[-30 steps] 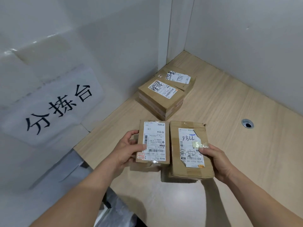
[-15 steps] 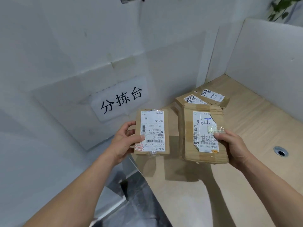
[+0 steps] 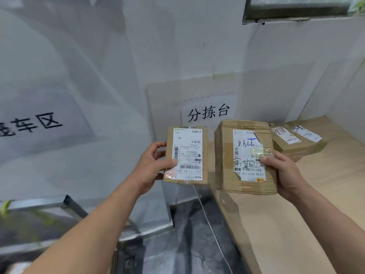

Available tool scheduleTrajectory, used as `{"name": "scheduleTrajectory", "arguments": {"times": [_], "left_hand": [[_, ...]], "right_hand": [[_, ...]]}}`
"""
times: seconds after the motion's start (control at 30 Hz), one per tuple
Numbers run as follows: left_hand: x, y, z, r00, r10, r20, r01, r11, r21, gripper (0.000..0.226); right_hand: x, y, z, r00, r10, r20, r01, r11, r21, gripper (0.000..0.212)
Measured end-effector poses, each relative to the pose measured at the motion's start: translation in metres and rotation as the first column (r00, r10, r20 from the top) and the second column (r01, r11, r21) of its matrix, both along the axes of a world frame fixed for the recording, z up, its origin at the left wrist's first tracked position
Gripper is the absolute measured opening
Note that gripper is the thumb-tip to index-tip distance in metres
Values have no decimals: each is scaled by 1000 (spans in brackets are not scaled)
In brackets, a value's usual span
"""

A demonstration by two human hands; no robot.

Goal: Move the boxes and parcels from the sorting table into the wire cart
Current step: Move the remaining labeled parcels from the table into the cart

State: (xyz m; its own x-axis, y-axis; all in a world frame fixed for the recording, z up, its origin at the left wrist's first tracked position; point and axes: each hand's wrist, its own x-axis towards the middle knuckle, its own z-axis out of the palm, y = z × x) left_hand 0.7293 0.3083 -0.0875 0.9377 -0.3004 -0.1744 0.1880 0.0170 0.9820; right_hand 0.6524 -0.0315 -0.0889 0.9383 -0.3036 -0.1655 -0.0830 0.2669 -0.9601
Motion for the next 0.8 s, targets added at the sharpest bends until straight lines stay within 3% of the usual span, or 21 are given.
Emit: {"name": "scheduleTrajectory", "arguments": {"times": [0.17, 0.4, 0.6, 0.7, 0.8], "left_hand": [[-57, 80, 3, 994, 102, 27, -102, 995, -12, 63], [-122, 176, 9, 967, 254, 30, -253, 967, -33, 80], [-171, 236, 14, 903, 427, 41, -425, 904, -55, 76], [-197, 258, 16, 859, 508, 62, -507, 862, -29, 67], [-221, 272, 17, 818, 573, 52, -572, 820, -26, 59]], "right_hand": [[-16, 78, 3, 992, 122, -6, -122, 992, 17, 16], [-33, 174, 12, 952, 305, 19, -306, 949, 72, 29], [-29, 237, 17, 889, 458, 18, -458, 889, -1, 42], [-20, 265, 18, 856, 516, 13, -514, 855, -71, 24], [-13, 289, 18, 810, 586, 1, -584, 808, -75, 20]]}}
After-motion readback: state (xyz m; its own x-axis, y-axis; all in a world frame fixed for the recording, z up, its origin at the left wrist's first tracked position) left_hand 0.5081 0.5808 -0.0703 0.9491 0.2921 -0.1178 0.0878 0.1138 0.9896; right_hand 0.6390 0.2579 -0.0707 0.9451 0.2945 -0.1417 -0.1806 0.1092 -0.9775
